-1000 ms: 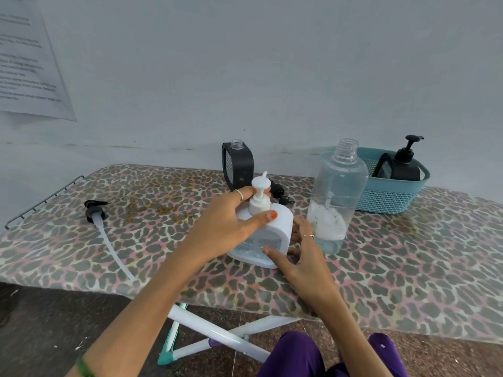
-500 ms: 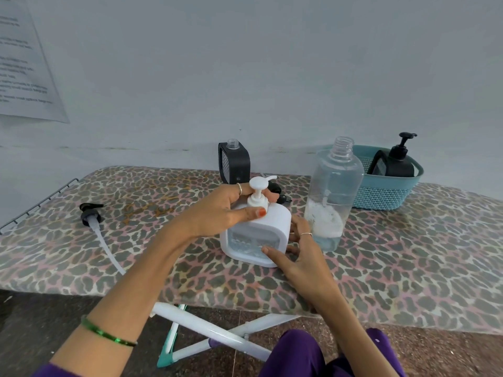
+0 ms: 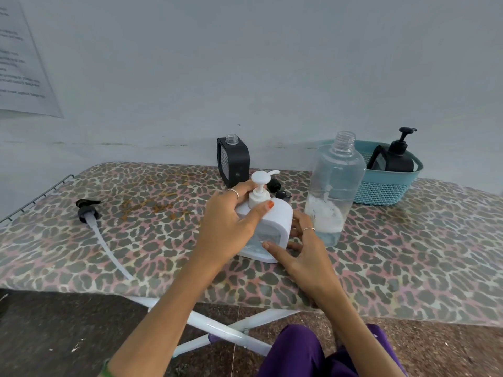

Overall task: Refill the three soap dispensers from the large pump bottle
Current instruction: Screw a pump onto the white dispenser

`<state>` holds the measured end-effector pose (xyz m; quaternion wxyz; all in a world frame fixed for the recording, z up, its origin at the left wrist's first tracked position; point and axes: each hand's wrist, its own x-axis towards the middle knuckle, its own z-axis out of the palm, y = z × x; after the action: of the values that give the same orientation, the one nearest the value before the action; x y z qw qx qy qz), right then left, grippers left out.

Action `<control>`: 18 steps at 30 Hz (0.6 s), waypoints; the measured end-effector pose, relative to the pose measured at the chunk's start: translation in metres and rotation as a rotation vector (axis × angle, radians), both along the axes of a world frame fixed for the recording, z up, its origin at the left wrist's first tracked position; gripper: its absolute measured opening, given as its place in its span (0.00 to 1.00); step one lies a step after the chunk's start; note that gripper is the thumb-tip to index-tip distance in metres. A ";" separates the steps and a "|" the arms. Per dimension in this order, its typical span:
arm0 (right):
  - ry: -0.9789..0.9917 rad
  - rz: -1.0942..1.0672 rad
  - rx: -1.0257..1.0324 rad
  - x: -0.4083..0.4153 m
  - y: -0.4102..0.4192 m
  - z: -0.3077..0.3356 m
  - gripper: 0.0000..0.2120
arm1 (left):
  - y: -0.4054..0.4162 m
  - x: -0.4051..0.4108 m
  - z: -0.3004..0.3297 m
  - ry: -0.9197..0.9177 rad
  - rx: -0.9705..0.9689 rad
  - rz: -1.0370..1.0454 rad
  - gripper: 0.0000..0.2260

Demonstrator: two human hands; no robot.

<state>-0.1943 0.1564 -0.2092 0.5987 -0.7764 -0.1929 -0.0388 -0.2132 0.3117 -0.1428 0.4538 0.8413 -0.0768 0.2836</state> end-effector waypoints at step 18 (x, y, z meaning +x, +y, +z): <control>-0.095 -0.106 -0.342 -0.005 0.002 0.040 0.30 | 0.019 -0.008 0.000 0.206 0.032 -0.098 0.30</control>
<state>-0.1991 0.1583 -0.1693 0.4453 -0.8732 -0.1837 -0.0735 -0.2208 0.3309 -0.1433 0.4592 0.8683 -0.0753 0.1715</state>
